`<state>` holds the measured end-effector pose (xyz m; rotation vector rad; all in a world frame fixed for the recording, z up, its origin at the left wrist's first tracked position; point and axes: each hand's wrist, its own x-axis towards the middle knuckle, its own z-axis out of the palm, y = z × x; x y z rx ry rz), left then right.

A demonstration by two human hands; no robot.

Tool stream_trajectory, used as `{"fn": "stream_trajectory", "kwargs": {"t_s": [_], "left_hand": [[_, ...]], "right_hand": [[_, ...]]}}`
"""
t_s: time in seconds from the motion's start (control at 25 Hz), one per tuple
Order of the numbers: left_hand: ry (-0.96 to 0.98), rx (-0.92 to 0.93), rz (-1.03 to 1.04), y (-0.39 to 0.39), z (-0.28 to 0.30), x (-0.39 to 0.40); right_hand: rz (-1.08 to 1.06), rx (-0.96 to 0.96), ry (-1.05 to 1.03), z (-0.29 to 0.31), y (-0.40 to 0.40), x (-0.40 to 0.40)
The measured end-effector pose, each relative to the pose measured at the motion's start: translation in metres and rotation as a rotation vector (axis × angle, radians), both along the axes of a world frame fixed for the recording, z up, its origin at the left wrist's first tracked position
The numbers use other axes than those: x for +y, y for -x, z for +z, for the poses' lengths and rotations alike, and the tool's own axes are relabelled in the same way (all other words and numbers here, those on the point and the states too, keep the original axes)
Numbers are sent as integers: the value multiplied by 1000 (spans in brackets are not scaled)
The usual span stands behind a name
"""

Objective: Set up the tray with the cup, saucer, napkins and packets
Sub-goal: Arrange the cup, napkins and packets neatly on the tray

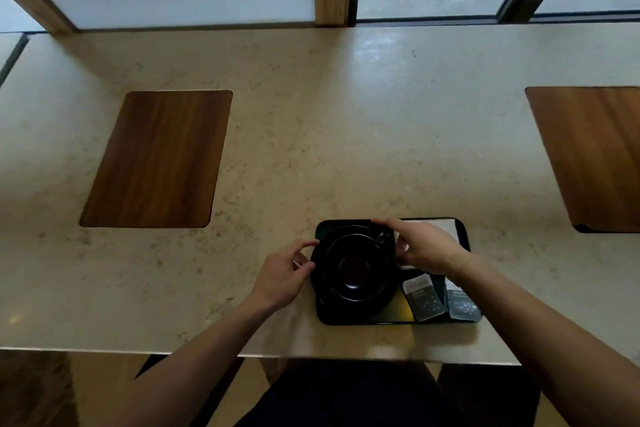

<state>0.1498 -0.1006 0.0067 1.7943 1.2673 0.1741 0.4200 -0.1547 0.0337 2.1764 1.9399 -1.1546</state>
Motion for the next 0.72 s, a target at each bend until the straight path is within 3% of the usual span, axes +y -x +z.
{"fn": "stream_trajectory", "kwargs": {"t_s": [0.28,0.48,0.72], "left_hand": [[-90,59,-164,-16,-5,31],[-200,104,-282,-26,-4,43],[-229,78,-255,-24,-4,36]], "right_hand": [[-96,-16,22,-2,10,-27],[-115,-133,0,-2,18,-42],[-123,-128,-30,-1,14,-39]]}}
